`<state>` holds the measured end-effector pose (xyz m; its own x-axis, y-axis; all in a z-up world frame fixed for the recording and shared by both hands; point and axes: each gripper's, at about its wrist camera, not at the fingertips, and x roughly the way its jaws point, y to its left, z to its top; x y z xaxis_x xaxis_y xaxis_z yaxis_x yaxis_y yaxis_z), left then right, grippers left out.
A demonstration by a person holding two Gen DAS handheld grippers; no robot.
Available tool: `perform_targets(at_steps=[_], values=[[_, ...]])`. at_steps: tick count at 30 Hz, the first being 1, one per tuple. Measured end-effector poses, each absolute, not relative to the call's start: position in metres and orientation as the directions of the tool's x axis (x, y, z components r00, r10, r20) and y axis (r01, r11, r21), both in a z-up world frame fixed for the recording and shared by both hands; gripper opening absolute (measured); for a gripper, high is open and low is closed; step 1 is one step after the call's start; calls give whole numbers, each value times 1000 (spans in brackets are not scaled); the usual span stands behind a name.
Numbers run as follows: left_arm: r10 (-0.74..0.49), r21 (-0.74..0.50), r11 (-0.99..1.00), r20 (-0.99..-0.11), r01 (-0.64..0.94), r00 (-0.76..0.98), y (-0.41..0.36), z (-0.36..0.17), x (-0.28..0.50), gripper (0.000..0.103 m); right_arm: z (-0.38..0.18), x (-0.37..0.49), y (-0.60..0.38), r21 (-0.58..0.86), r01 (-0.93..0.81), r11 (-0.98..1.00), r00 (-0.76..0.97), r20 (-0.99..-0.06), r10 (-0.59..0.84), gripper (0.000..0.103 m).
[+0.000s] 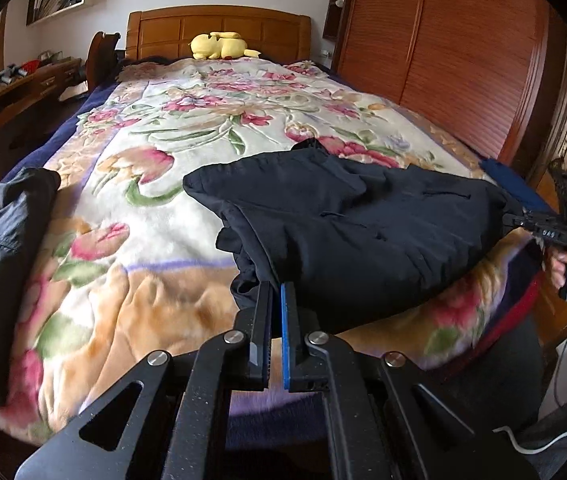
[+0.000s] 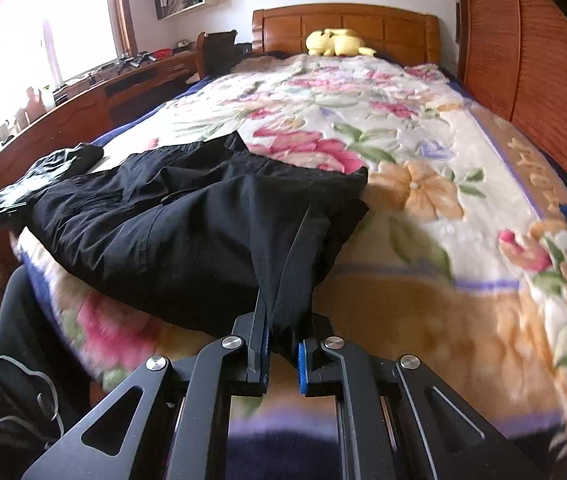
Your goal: Fold large clothes
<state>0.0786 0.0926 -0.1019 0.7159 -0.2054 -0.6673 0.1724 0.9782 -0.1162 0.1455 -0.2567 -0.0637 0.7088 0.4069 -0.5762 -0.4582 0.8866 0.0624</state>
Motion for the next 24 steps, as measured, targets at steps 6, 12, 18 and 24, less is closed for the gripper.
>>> perform_targets(at_steps=[6,12,18,24], values=[[-186,-117,982,-682,145,707,95,-111,80,4,-55,142,-257,29,-441,897,694,-623,361,13],[-184,-102,982,-685,158,705,94,-105,79,6,-24,134,-263,2,-400,917,746,-580,327,31],[-138,-65,990,-671,128,728,99,-95,74,15,-8,148,-261,-17,-394,919,771,-551,320,56],[-151,-71,988,-668,139,728,102,-90,85,28,-17,218,-241,-15,-404,915,729,-609,312,57]])
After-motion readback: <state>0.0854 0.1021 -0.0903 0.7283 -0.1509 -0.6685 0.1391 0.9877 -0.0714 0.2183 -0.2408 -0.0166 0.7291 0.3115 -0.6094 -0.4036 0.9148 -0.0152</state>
